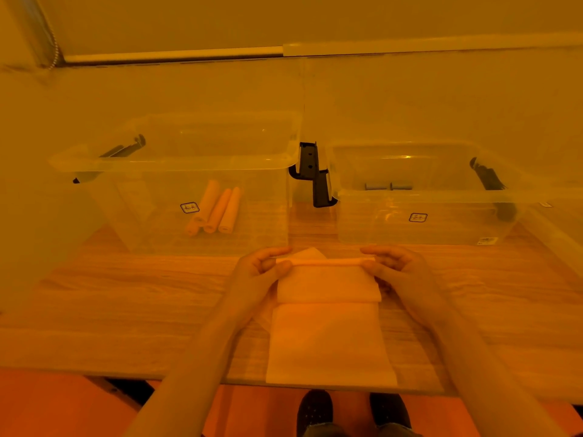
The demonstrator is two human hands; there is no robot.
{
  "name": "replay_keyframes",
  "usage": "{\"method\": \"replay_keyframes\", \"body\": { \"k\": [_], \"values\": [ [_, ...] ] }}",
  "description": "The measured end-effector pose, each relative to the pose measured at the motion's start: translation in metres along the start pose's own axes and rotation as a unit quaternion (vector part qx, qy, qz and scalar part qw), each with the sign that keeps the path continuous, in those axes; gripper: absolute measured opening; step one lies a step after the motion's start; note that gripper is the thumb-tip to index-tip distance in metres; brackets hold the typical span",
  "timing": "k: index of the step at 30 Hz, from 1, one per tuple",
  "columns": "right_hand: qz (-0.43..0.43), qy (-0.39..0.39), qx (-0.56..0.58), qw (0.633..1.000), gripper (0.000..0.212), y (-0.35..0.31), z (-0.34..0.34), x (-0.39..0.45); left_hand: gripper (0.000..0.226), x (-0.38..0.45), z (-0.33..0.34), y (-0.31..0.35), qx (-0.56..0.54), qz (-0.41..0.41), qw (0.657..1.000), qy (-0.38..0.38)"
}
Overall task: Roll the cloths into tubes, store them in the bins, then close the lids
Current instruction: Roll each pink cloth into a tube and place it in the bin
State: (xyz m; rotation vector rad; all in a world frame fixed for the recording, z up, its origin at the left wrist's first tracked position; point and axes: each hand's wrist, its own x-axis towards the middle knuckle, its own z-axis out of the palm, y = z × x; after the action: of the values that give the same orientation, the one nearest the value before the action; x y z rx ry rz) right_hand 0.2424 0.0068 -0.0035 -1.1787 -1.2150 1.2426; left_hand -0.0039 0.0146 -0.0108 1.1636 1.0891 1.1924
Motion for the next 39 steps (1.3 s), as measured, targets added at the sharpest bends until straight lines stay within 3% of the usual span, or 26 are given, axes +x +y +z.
{"method": "replay_keyframes", "body": {
  "k": [3,7,17,22,27,33,39],
  "values": [
    [0.006,-0.001,-0.006,1.000,0.025,0.0008,-0.0006,0.0004,0.018,-0.0007,0.0013,0.0001,-0.006,0.008,1.000,0.011],
    [-0.002,-0.002,-0.003,1.000,0.014,0.0039,0.0003,0.0001,0.012,-0.0032,0.0014,0.0026,0.038,0.028,0.999,0.012],
    [0.003,-0.006,0.021,1.000,0.017,-0.0004,0.0001,-0.0006,0.025,-0.0021,0.0025,0.0044,-0.018,0.012,1.000,0.005],
    [-0.006,0.002,0.011,1.000,0.009,0.0018,0.0006,0.0010,0.024,-0.0007,0.0011,0.0020,0.030,0.033,0.999,0.025],
    [0.018,-0.014,0.015,1.000,0.027,0.0031,-0.0024,0.0033,0.019,-0.0008,0.0003,0.0023,0.032,0.016,0.999,0.023],
    [0.008,-0.002,0.015,1.000,0.013,0.0022,0.0015,0.0015,0.022,-0.0007,0.0004,0.0014,0.081,0.017,0.997,0.008],
    [0.003,0.000,0.016,1.000,0.016,0.0024,-0.0003,0.0026,0.018,0.0009,-0.0001,0.0042,0.004,0.008,1.000,-0.002]
  ]
}}
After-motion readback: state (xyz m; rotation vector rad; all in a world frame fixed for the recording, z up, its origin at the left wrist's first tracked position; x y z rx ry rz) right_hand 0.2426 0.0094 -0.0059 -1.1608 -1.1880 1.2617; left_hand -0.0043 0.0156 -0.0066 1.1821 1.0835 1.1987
